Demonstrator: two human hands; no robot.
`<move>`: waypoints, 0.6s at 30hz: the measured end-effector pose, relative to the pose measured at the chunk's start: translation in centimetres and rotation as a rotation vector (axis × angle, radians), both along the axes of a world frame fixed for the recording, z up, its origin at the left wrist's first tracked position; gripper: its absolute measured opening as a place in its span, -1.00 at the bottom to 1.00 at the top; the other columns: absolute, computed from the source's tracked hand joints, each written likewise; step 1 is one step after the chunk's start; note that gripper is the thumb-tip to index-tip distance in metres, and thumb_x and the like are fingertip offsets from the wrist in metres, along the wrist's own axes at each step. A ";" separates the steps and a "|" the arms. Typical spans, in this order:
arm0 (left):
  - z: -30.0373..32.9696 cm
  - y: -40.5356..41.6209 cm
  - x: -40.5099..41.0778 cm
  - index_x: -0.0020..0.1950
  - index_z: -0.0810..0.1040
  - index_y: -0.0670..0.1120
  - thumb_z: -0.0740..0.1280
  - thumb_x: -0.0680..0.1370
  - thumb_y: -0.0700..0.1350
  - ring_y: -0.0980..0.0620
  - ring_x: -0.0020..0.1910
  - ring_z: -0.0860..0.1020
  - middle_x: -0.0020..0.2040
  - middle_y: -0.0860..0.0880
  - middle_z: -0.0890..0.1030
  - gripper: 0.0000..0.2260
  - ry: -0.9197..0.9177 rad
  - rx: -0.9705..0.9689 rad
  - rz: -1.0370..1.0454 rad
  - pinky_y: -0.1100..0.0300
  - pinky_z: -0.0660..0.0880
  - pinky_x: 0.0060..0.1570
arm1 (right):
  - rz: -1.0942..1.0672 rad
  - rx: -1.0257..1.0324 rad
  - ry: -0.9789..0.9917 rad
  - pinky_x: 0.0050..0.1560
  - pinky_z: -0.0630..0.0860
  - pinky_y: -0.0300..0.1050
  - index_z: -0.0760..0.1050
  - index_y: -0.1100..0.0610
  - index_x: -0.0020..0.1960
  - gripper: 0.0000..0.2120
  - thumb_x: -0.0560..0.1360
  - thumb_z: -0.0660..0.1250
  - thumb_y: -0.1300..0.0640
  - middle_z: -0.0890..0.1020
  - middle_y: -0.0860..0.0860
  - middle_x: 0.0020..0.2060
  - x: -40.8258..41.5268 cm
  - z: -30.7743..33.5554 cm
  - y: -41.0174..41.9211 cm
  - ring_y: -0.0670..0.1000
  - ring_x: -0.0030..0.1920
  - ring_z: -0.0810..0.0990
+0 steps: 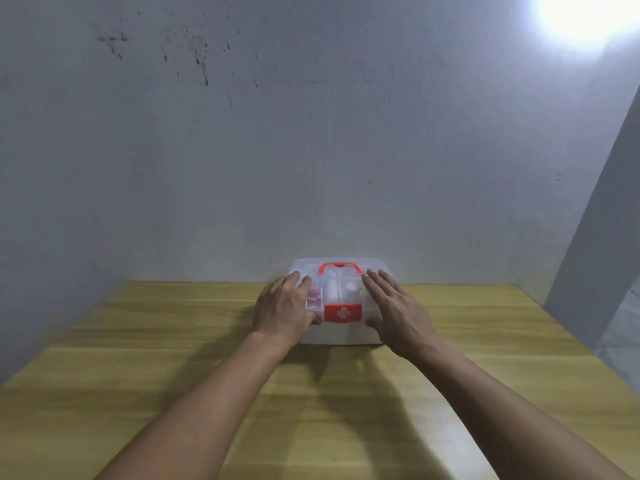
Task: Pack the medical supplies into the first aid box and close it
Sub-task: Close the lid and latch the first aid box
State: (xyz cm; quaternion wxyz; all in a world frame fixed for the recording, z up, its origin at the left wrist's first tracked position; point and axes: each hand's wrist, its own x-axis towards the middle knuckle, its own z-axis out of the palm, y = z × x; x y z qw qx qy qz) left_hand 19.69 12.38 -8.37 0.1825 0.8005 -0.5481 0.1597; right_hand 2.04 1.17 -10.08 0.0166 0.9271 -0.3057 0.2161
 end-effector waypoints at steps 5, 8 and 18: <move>-0.1 -1.5 0.6 0.42 0.35 -0.11 0.45 0.42 0.04 0.01 0.49 0.25 0.47 -0.05 0.36 -0.37 0.042 0.028 -0.024 0.12 0.30 0.35 | -0.007 0.041 0.013 0.50 0.09 -0.16 0.00 0.10 0.57 -0.25 0.53 0.35 0.17 0.07 -0.02 0.57 0.7 0.5 -1.2 0.00 0.57 -0.02; -0.1 -2.5 1.2 0.43 0.35 -0.10 0.47 0.42 0.02 0.03 0.51 0.21 0.50 -0.03 0.32 -0.36 0.074 0.036 -0.022 0.09 0.37 0.33 | -0.020 0.044 0.001 0.49 0.11 -0.17 0.02 0.09 0.57 -0.26 0.52 0.35 0.18 0.10 -0.02 0.56 1.3 0.5 -1.9 -0.01 0.57 0.00; -0.1 -5.7 3.0 0.46 0.34 -0.11 0.50 0.40 -0.05 0.03 0.53 0.17 0.52 -0.06 0.29 -0.33 0.204 0.001 -0.008 0.09 0.29 0.42 | -0.052 0.054 -0.050 0.48 0.15 -0.15 0.09 0.08 0.55 -0.27 0.49 0.39 0.21 0.17 -0.01 0.55 3.5 0.2 -4.5 0.00 0.56 0.05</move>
